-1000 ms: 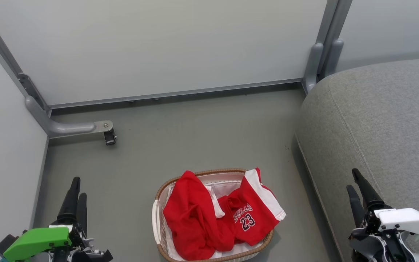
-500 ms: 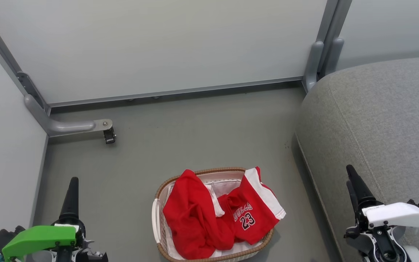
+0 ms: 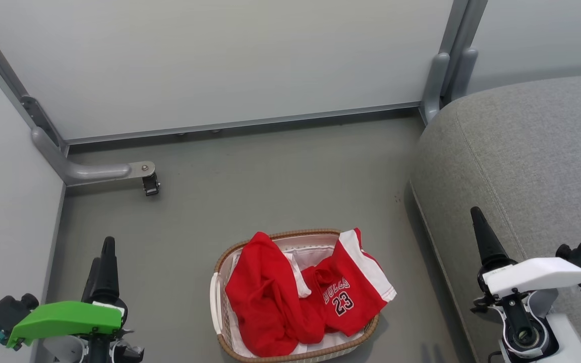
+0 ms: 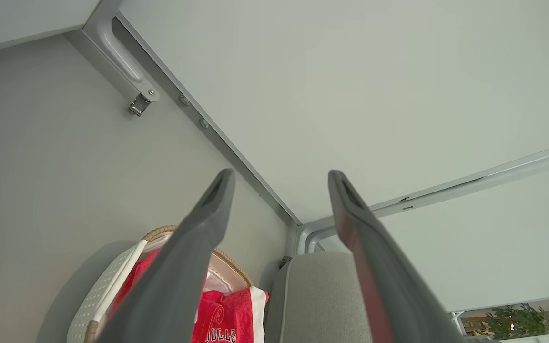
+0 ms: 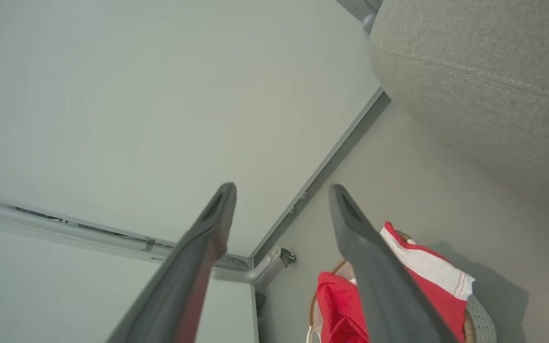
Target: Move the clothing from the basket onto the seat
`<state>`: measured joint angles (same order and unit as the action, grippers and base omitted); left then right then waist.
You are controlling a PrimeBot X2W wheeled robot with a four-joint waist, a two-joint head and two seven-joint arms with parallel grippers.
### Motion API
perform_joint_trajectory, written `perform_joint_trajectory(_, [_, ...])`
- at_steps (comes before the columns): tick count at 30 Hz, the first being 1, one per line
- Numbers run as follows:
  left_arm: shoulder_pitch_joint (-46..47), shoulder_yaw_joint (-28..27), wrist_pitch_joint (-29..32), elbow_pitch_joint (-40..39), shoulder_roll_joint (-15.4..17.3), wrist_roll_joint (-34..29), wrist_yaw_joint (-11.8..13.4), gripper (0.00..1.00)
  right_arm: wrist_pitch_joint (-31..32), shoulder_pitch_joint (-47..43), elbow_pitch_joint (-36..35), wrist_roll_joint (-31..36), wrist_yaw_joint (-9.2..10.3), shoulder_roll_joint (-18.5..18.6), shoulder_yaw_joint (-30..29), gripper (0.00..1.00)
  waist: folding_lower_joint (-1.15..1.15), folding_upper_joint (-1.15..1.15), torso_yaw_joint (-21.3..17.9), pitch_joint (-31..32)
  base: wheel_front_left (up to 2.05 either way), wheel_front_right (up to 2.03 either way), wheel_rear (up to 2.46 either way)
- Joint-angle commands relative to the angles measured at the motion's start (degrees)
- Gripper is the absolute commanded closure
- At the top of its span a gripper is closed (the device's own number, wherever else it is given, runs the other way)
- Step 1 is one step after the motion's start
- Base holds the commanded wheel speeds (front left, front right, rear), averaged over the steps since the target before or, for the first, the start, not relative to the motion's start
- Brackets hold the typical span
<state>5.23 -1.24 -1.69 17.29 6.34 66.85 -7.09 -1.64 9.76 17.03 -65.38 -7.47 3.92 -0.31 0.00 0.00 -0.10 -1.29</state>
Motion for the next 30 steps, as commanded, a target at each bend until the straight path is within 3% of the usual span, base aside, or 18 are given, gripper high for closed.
perform_joint_trajectory(1, [1.83,0.54,-0.66,-0.34,0.95,-2.29,-0.28,0.00,-0.69,2.04,-0.32,2.59,-0.02,0.55,0.42,0.00,0.00,0.00,-0.01,-0.03,0.00,0.00,0.00])
perform_joint_trajectory(15, [3.26,5.27,-3.40,1.86,3.75,-17.55,-0.34,0.00,-3.44,5.61,2.04,18.58,-0.02,1.76,4.17,0.00,0.00,0.00,0.03,-0.37,0.00,0.00,0.00])
perform_joint_trajectory(30, [3.01,6.38,-5.93,3.90,4.41,-30.73,-0.40,0.00,-5.96,6.59,4.24,31.60,-0.03,2.16,6.61,0.00,0.00,0.00,0.09,-0.73,0.00,0.00,0.00])
